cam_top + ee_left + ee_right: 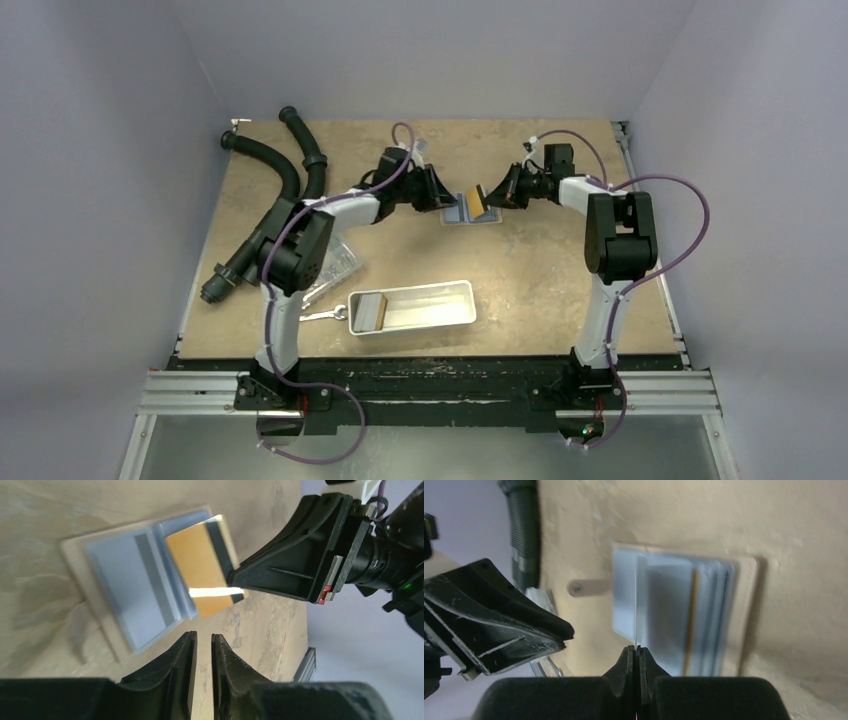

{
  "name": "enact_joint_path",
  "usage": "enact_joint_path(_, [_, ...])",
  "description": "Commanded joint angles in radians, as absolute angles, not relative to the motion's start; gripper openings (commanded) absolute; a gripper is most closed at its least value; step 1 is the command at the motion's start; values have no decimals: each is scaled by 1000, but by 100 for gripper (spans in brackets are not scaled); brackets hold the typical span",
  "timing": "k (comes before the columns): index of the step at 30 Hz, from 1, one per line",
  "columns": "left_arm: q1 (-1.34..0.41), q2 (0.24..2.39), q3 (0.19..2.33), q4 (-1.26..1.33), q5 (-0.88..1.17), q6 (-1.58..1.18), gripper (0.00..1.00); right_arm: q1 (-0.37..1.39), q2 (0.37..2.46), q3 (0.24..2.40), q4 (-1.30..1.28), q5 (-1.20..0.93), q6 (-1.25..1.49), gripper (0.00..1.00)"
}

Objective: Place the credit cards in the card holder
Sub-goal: Insert the credit card into the card holder.

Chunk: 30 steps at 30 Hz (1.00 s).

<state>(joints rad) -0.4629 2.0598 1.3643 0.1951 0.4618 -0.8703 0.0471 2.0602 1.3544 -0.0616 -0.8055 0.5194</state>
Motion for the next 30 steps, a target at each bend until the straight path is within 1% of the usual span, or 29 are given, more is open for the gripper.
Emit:
enact_joint_path(1, [-517, 2167, 1508, 183, 474, -813, 18, 45, 2074, 1399, -244, -825, 384, 0])
enact_joint_path(5, [-525, 2261, 1593, 143, 457, -804, 12, 45, 2087, 1389, -253, -790, 383, 0])
enact_joint_path(11, [-523, 2281, 1613, 27, 345, -748, 2, 45, 2083, 1379, -265, -747, 388, 0])
enact_joint_path(13, [-523, 2282, 1610, 3, 308, -735, 1, 46, 2087, 1387, -271, -736, 390, 0])
enact_joint_path(30, [-523, 2294, 1574, -43, 273, -731, 0, 90, 2151, 1455, -266, -700, 383, 0])
